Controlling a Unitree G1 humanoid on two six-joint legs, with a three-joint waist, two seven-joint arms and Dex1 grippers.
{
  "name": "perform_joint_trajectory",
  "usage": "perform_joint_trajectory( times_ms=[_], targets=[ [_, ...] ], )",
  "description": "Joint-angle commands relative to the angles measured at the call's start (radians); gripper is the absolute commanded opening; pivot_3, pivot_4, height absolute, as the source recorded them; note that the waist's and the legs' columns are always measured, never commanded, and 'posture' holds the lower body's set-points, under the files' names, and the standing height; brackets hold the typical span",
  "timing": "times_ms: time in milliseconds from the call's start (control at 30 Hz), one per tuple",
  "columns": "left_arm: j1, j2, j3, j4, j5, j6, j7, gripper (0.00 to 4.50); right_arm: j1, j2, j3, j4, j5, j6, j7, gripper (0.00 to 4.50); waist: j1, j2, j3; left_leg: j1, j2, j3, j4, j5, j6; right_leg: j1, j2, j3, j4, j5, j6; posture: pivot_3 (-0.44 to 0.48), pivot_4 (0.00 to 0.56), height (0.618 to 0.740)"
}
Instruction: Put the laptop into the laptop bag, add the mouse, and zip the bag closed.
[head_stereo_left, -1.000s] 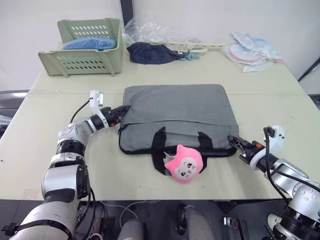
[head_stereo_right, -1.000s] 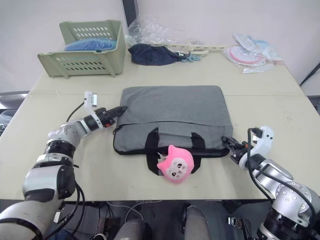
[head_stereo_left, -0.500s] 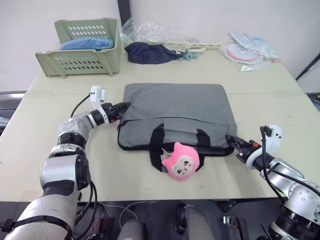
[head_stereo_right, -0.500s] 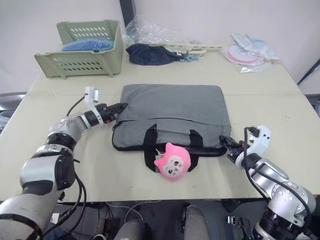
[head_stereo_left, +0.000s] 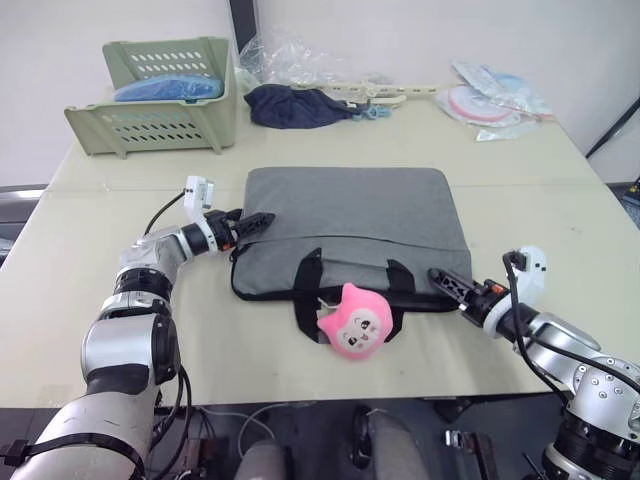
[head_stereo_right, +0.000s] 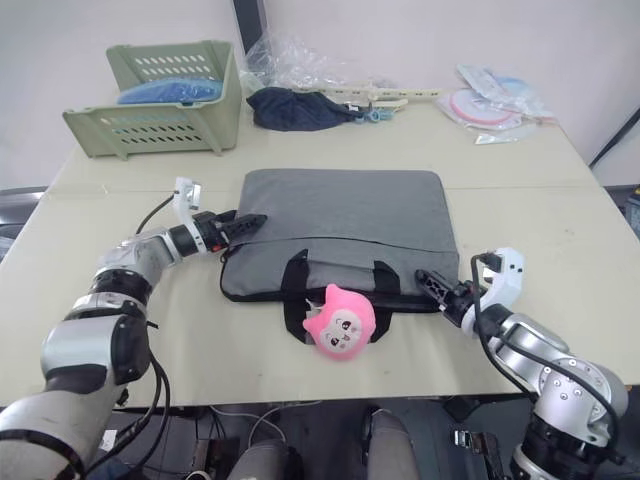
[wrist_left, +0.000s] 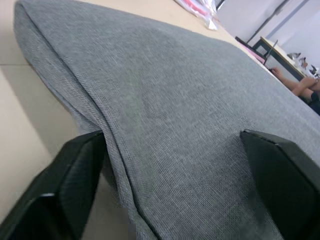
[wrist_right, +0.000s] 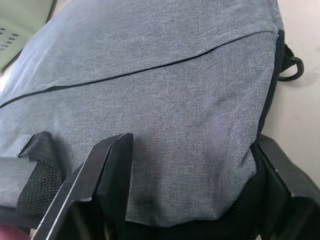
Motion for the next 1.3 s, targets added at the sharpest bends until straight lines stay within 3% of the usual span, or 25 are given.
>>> perform_joint_trajectory(
  times_ms=[33, 300, 633, 800, 933, 1267, 1300],
  targets=[
    [0.066, 0.058, 0.004, -0.100, -0.014, 0.061, -0.045, 4.46, 0.008, -0.074, -0.013, -0.068, 0.072, 0.009, 0.035, 3.07, -0.001, 0.000, 0.000, 0.000, 0.000, 0.000, 0.000, 0.000, 0.000, 0.000, 0.000, 0.000, 0.000, 0.000, 0.000, 0.000, 0.150, 0.740],
    [0.174, 0.171, 0.043, -0.290, -0.051, 0.167, -0.058, 4.46, 0.000, -0.197, -0.059, -0.077, 0.090, 0.016, 0.048, 3.07, -0.002, 0.000, 0.000, 0.000, 0.000, 0.001, -0.001, 0.000, 0.000, -0.001, 0.000, 0.000, 0.000, 0.000, 0.000, 0.000, 0.150, 0.740],
    [0.189, 0.294, 0.073, -0.513, -0.105, 0.241, -0.103, 4.46, -0.004, -0.394, -0.060, -0.051, 0.063, -0.008, 0.153, 3.07, 0.005, 0.000, 0.000, 0.000, 0.000, 0.002, 0.000, 0.000, 0.000, -0.007, 0.000, 0.001, 0.001, 0.000, 0.000, 0.000, 0.150, 0.740],
    [0.143, 0.252, 0.012, -0.604, -0.135, 0.241, -0.175, 4.46, -0.069, -0.520, -0.008, -0.087, 0.077, -0.020, 0.244, 3.07, 0.016, -0.001, 0.001, -0.004, -0.001, 0.002, 0.002, 0.000, 0.001, -0.010, -0.001, 0.001, 0.001, 0.000, 0.000, 0.000, 0.150, 0.740],
    [0.093, 0.201, -0.033, -0.568, -0.131, 0.184, -0.222, 4.46, -0.109, -0.568, 0.019, -0.096, 0.076, -0.029, 0.257, 3.07, 0.027, -0.001, 0.001, -0.004, -0.001, 0.003, 0.002, 0.000, 0.001, -0.010, -0.001, 0.001, 0.001, 0.000, 0.000, 0.000, 0.150, 0.740],
    [-0.104, 0.027, -0.159, -0.301, -0.033, -0.073, -0.298, 4.46, -0.134, -0.483, 0.107, -0.244, 0.200, -0.009, 0.122, 3.07, 0.028, -0.003, 0.002, -0.011, -0.001, 0.002, 0.003, 0.000, 0.001, -0.010, -0.001, -0.001, 0.000, 0.000, 0.000, 0.000, 0.150, 0.740],
    [-0.124, 0.006, -0.164, -0.264, -0.023, -0.109, -0.299, 4.22, -0.130, -0.473, 0.113, -0.255, 0.212, -0.011, 0.104, 3.07, 0.028, -0.003, 0.002, -0.012, -0.001, 0.002, 0.003, 0.000, 0.001, -0.010, -0.001, -0.001, 0.000, 0.000, 0.000, 0.000, 0.150, 0.740]
  ],
)
